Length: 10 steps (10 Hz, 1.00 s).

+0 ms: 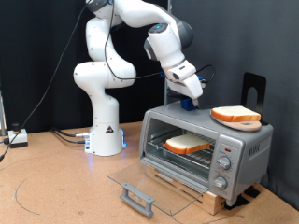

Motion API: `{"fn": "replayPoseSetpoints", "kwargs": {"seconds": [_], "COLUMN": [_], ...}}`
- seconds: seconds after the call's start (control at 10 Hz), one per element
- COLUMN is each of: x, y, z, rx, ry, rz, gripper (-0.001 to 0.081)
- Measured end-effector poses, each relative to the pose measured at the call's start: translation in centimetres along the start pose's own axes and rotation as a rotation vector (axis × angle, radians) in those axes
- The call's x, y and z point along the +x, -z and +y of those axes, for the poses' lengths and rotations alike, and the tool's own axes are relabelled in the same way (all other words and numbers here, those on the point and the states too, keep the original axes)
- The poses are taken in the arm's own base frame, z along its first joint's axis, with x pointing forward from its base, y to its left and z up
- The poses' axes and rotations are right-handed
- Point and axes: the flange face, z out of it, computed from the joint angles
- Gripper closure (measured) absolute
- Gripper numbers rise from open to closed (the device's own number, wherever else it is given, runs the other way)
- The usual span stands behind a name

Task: Make a piece of toast with the oven

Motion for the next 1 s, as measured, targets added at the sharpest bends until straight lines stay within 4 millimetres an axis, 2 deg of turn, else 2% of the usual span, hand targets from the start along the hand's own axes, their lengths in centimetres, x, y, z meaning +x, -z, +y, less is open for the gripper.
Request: {"fn": "replayPoseSetpoints", "kwargs": {"seconds": [0.1,0.5,0.7,1.0], "x": [0.4,1.1,1.3,0.2], "y": [0.7,5.7,5.9,8.3], "z": [0.1,0.2,0.4,4.1], "rx": [0.017,0.102,0.093,0.088], "ry": [0.000,0.018,0.019,-0.019], "rz": [0.040,0.168,0.167,0.150], "gripper": [0.0032,-0.0001,-0.0001,-0.0001]}}
